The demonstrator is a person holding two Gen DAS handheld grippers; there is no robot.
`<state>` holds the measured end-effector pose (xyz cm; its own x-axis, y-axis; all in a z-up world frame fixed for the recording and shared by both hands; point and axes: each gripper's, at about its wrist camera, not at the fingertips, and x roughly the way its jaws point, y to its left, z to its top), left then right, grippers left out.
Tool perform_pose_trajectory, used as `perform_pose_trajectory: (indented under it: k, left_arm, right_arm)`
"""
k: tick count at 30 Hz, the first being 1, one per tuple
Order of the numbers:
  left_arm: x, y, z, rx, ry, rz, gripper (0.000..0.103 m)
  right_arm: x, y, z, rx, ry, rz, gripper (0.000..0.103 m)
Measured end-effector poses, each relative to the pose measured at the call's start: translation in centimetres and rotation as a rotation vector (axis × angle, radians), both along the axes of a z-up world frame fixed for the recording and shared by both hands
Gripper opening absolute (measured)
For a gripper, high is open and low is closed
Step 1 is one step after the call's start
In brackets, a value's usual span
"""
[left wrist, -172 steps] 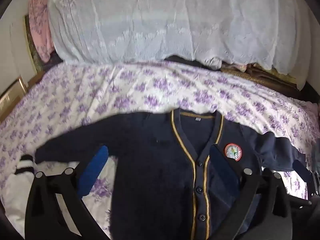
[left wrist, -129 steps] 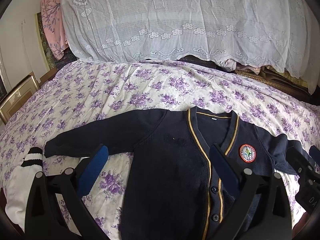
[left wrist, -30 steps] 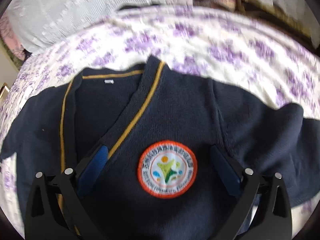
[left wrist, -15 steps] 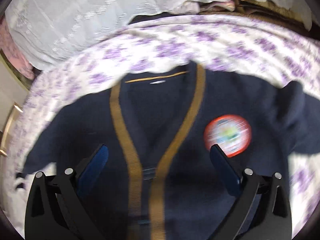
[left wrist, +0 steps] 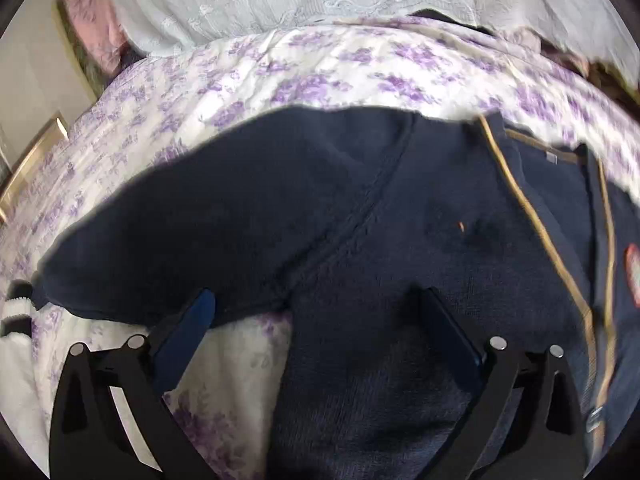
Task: Fold small clothes
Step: 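Carry the sleeve across the cardigan front with the right gripper and release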
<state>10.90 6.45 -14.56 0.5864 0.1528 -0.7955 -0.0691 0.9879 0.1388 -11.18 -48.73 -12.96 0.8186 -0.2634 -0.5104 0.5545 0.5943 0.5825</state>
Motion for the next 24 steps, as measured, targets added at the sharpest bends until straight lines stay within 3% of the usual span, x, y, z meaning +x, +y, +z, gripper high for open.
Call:
perform_pose_trajectory:
  k: [5,9,20,24]
  left_arm:
    - [-0.1,-2.0,0.1,0.127,-0.022,-0.062,0.099]
    - [-0.6,-2.8,0.8,0.108,-0.032,-0.134,0.099]
    - [0.5,-8.2,5.2,-0.055,-0.015,-0.311,0.098]
    - [1.6,-10.0,6.2,-0.204,-0.002,-0.399,0.098]
  right_arm:
    - [0.8,3.6,2.1,-0.067,-0.01,0.057,0.006]
    - [2.4,7.6,3.4,-0.098,-0.002,0.139,0.006]
    - [7.0,16.6,7.7,-0.187,-0.019,0.314,0.007]
    - [8.7,19.4,8.1,-0.189,-0.012,0.37,0.007]
